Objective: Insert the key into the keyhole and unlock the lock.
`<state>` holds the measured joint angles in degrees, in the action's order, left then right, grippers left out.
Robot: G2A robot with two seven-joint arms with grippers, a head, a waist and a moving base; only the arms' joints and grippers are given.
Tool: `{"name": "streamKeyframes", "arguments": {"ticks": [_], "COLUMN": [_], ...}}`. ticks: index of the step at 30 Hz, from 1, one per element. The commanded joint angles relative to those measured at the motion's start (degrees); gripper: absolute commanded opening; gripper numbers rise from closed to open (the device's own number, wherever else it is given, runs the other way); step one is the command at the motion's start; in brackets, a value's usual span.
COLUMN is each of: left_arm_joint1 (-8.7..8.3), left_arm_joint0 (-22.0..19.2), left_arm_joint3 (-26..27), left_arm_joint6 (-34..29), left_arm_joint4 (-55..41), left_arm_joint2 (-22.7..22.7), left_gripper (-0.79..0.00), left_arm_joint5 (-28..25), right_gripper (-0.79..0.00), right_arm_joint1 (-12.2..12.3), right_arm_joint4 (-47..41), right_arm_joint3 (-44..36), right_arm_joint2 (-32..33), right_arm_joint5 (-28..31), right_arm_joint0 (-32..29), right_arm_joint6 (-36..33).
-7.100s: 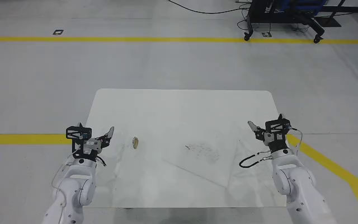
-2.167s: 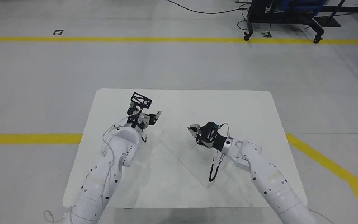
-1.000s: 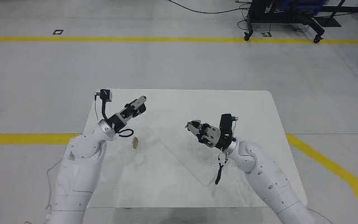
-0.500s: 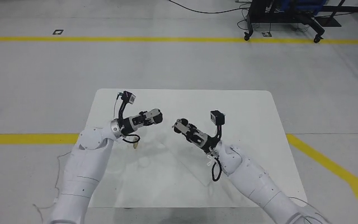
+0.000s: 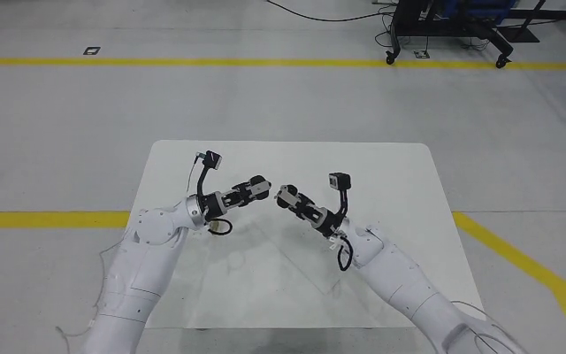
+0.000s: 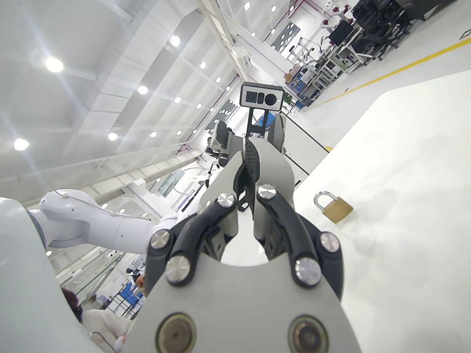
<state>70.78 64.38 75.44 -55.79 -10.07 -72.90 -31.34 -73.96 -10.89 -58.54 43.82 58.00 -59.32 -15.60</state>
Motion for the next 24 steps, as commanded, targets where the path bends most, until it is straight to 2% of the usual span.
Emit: {"name": "streamKeyframes", "arguments": {"ticks": [1, 8, 16, 24], "left_arm_joint1": [0.02, -0.30, -0.60, -0.85], "left_arm_joint0": [0.2, 0.0, -0.2, -0.4], "left_arm_joint3": [0.2, 0.3, 0.3, 0.3], "left_arm_joint6": [0.3, 1.0, 0.5, 0.5], "left_arm_joint4": [-0.6, 0.4, 0.9, 1.6], "left_arm_joint2": [0.6, 1.0, 2.0, 3.1], "left_gripper": [-0.462, -0.483, -0.610, -0.653], "left_arm_joint5": [0.2, -0.1, 0.1, 0.6], "right_gripper": [-0.785, -0.785, -0.785, -0.785], "right_arm_joint1": [-0.2, -0.9, -1.5, -2.3], "right_arm_joint4": [-1.7, -5.0, -6.2, -6.5], "right_arm_joint3": [0.7, 2.3, 3.7, 4.7], "right_arm_joint2": [-0.2, 0.6, 1.8, 2.7], "right_arm_joint5": [0.0, 0.0, 0.0, 0.0], "right_arm_joint0": [0.5, 1.1, 1.1, 1.1], "right_arm_joint6": [-2.4, -6.4, -8.4, -9.8]}}
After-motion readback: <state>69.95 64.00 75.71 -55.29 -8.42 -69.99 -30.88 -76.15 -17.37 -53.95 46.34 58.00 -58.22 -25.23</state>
